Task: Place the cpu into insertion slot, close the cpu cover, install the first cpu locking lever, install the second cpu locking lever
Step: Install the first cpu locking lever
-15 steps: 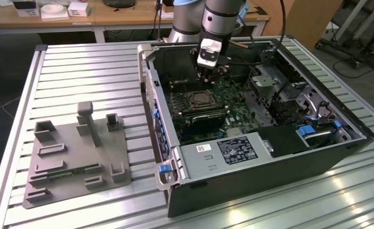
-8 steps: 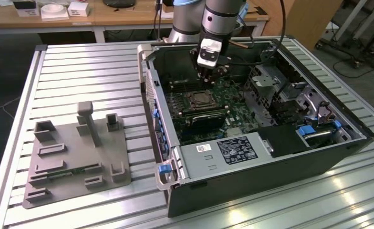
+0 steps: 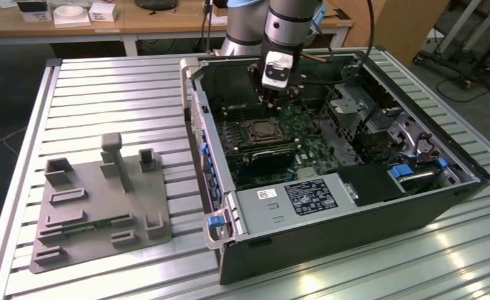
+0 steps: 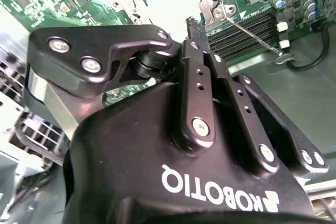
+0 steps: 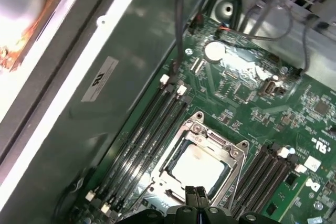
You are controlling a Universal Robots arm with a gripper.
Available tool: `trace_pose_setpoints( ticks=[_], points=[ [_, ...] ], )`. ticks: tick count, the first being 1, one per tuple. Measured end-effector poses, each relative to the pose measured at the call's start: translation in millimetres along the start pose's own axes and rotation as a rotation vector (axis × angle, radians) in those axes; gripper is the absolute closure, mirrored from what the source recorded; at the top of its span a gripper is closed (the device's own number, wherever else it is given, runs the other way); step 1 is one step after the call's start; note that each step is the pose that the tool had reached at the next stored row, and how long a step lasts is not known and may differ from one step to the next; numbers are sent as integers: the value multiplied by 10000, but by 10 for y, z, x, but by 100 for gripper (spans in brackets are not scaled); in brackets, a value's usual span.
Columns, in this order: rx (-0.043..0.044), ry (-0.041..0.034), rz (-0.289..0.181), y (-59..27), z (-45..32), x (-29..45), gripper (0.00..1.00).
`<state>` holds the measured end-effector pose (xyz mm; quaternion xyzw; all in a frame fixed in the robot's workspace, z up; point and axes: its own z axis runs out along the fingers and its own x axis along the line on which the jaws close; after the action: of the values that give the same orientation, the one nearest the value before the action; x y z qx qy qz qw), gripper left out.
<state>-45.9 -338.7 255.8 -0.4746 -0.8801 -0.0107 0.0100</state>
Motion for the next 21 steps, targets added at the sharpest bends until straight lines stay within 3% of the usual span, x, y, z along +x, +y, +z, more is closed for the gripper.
trace_pose_setpoints(
  ticks=[13,21],
  points=[
    [49,29,-2016,0,2,0,89],
    [62,48,-2795,0,3,0,89]
  ],
)
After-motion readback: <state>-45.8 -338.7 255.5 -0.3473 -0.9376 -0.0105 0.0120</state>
